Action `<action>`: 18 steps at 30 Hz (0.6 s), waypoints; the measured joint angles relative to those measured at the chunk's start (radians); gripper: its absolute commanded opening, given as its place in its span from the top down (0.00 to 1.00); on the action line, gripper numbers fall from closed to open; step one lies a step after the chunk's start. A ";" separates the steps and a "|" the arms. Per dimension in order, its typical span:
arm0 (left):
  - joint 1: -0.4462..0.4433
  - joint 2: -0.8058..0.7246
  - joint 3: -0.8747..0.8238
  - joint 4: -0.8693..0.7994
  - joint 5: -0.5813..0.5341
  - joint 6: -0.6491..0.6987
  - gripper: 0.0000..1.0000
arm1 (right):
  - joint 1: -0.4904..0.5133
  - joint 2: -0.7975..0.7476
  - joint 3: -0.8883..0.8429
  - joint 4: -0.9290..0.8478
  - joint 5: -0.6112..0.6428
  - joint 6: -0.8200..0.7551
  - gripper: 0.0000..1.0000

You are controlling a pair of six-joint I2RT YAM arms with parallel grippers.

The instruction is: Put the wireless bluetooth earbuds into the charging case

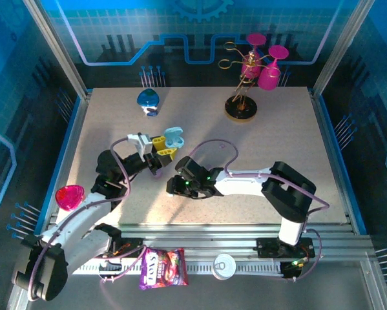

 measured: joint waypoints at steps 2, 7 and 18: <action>0.000 -0.007 0.000 0.000 -0.004 0.001 0.75 | 0.000 0.021 0.007 -0.002 -0.002 0.009 0.59; 0.000 -0.010 0.000 -0.001 -0.008 0.004 0.74 | 0.000 0.039 0.009 -0.005 -0.010 0.029 0.63; 0.000 -0.009 0.000 0.000 -0.010 0.003 0.74 | 0.000 0.094 0.024 0.008 -0.056 0.048 0.68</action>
